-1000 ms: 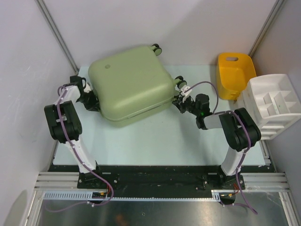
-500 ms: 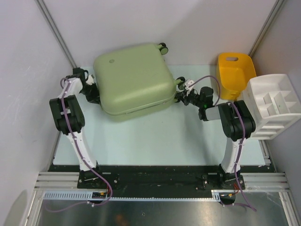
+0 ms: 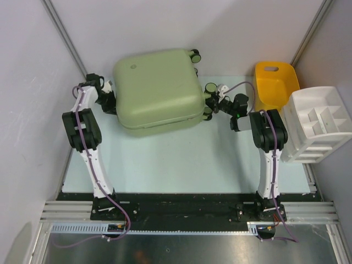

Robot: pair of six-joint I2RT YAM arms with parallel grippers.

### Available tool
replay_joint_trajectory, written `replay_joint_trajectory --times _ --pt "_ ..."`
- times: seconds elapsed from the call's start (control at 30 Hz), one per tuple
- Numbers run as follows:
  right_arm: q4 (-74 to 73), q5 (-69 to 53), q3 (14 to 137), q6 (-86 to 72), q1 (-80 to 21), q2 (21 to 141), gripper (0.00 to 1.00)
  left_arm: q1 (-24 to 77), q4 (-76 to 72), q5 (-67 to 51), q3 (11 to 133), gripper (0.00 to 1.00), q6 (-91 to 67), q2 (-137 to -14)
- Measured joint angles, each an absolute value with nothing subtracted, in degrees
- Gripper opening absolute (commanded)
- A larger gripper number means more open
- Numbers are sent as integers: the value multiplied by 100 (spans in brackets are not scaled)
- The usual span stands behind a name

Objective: Open, take out, and arrange the luggage

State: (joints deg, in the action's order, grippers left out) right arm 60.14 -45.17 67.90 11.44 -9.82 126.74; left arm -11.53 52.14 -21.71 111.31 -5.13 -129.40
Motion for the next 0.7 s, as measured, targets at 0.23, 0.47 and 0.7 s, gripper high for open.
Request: replay_joint_trajectory --times 0.23,0.47,0.7 --pt "6298 -5247 7920 495 -869 13469 0 -1146 5297 -2174 11397 0 -375 -13098" --pt "6075 -4731 9216 -16 -1007 14302 0 -1083 5074 -2196 11445 0 -257 -13120" --pt "5734 -4484 9380 -346 -1028 14355 46 -1083 5043 -2226 11445 41 -239 -13126"
